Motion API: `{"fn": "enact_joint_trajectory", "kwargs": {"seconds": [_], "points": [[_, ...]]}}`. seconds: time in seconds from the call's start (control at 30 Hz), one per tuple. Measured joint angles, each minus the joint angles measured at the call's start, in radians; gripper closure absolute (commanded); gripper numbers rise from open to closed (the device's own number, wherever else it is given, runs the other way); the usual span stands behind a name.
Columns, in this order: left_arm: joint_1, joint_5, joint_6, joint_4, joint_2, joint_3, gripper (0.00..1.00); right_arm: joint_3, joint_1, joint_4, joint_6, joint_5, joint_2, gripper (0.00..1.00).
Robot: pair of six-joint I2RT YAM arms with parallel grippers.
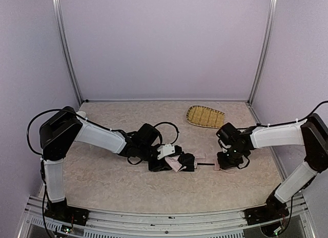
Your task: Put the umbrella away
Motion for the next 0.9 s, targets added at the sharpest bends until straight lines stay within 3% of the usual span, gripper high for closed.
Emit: {"fn": "enact_joint_trajectory", "kwargs": {"seconds": [0.17, 0.33, 0.5, 0.67, 0.9], "points": [[0.003, 0.003, -0.013, -0.017, 0.000, 0.005, 0.90, 0.271, 0.251, 0.142, -0.027, -0.085, 0.266, 0.74], [0.039, 0.005, -0.012, -0.069, -0.024, -0.005, 0.90, 0.296, 0.245, 0.188, -0.034, -0.132, 0.295, 0.67], [0.032, 0.005, -0.011, -0.061, -0.022, -0.003, 0.90, 0.204, 0.142, 0.252, -0.077, -0.227, 0.087, 0.61], [0.023, 0.005, -0.011, -0.053, -0.018, -0.001, 0.90, 0.164, -0.077, 0.272, -0.205, -0.218, -0.164, 0.55], [0.023, 0.035, -0.003, -0.084, 0.005, 0.035, 0.90, 0.103, -0.017, 0.346, -0.443, -0.308, -0.204, 0.43]]}}
